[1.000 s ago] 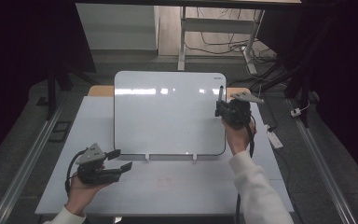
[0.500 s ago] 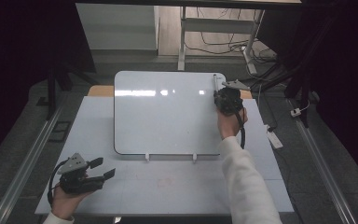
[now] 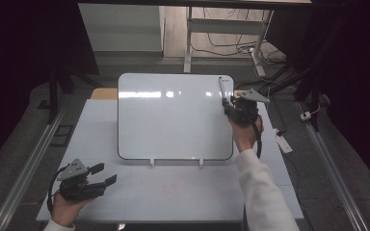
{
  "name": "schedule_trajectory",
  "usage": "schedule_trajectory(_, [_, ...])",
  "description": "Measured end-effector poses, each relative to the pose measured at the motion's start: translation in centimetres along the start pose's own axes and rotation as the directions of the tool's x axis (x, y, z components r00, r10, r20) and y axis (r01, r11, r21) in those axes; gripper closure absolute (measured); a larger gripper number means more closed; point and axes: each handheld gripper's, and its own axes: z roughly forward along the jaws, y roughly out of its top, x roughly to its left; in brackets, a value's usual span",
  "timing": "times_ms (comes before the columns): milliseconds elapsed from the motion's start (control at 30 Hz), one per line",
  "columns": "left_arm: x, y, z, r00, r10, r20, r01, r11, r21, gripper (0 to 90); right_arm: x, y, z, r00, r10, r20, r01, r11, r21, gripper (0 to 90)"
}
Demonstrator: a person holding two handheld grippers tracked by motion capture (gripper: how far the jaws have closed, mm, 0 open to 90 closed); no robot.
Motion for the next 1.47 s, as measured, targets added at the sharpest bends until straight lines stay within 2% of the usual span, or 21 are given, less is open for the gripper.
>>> schedule_trajectory(100, [0.1,-0.1,0.3,1.0,0.0,-0.001,0.0,1.0,0.008,30.8,-0.4,-0.8,-1.5,0.9976,-0.013,-0.069,0.012,1.0,-0.018,59.6])
schedule_trajectory(200, [0.2,-0.1,0.4,1.0,0.004,-0.005,-0.004,0.9999,0.014,29.4,-0.7,-1.8,-3.1,0.9911,-0.034,-0.129,0.03,0.999,-0.029,56.9])
schedule_trajectory(333, [0.4,-0.2,0.6,1.0,0.003,0.0,-0.003,0.9998,0.019,27.7,-0.8,-3.7,-5.2,0.9758,-0.068,-0.208,0.062,0.997,-0.036,55.0])
schedule_trajectory(467, [0.6,-0.2,1.0,1.0,0.003,0.009,-0.003,0.9996,0.029,26.0,-0.9,-6.0,-6.9,0.9572,-0.08,-0.278,0.076,0.997,-0.024,52.8])
schedule_trajectory(633, [0.5,-0.2,1.5,0.9997,0.016,0.018,-0.017,0.999,0.041,24.3,-1.0,-8.8,-8.5,0.9382,-0.088,-0.335,0.091,0.996,-0.008,51.0])
schedule_trajectory(900, [0.5,-0.2,1.8,0.9996,0.021,0.021,-0.022,0.9986,0.047,23.1,-1.2,-13.1,-10.1,0.917,-0.103,-0.386,0.124,0.992,0.03,49.9])
schedule_trajectory(1033, [0.4,-0.2,2.0,0.9994,0.026,0.021,-0.027,0.9984,0.05,22.8,-1.7,-14.4,-10.6,0.9145,-0.087,-0.395,0.113,0.993,0.043,49.8])
schedule_trajectory(1167, [0.3,-0.2,2.1,0.9992,0.034,0.022,-0.035,0.9981,0.05,22.7,-2.1,-15.3,-11.0,0.9159,-0.083,-0.393,0.115,0.992,0.057,49.7])
schedule_trajectory(1467, [0.1,-0.2,2.2,0.9988,0.044,0.022,-0.045,0.9977,0.05,22.2,-2.1,-15.4,-11.0,0.9157,-0.104,-0.388,0.137,0.989,0.057,49.5])
